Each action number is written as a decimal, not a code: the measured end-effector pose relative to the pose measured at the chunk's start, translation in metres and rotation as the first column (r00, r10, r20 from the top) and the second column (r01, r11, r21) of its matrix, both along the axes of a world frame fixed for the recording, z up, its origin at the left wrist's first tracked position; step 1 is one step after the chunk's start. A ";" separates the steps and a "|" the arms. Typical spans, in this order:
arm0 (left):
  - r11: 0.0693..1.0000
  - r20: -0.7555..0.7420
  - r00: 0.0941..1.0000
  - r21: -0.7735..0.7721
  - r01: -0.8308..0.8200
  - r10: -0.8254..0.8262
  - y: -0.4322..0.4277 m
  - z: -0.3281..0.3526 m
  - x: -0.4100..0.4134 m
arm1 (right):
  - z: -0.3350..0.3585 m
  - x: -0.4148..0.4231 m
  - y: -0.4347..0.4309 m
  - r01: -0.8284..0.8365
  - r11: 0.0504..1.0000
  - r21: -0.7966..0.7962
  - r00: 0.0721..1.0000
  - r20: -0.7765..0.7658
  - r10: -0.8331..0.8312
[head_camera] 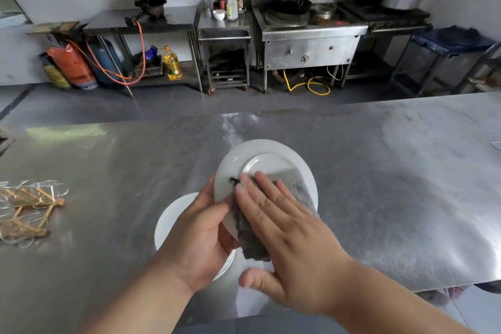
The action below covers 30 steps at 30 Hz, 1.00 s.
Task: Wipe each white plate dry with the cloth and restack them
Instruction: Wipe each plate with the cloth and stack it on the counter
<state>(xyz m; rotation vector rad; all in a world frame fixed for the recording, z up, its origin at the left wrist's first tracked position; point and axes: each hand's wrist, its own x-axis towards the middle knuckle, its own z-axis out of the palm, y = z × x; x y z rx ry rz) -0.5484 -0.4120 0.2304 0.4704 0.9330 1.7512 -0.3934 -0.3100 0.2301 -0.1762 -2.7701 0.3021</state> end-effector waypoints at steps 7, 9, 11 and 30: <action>0.996 -0.015 0.999 0.075 0.041 -0.040 -0.005 0.005 -0.006 | 0.010 -0.005 0.035 0.228 0.971 -0.071 0.973 0.058 -0.224; 0.998 -0.005 1.000 0.067 0.008 -0.008 -0.005 0.006 -0.008 | 0.002 0.003 0.022 0.196 0.976 -0.095 0.980 0.035 -0.194; 0.998 0.030 1.000 0.069 0.007 -0.009 -0.005 0.004 -0.004 | -0.004 0.008 0.004 0.095 0.992 -0.078 0.996 0.012 -0.094; 0.971 -0.153 0.960 0.004 0.237 -0.234 -0.014 -0.002 -0.003 | 0.018 -0.021 0.033 0.065 0.998 0.016 0.998 -0.012 -0.065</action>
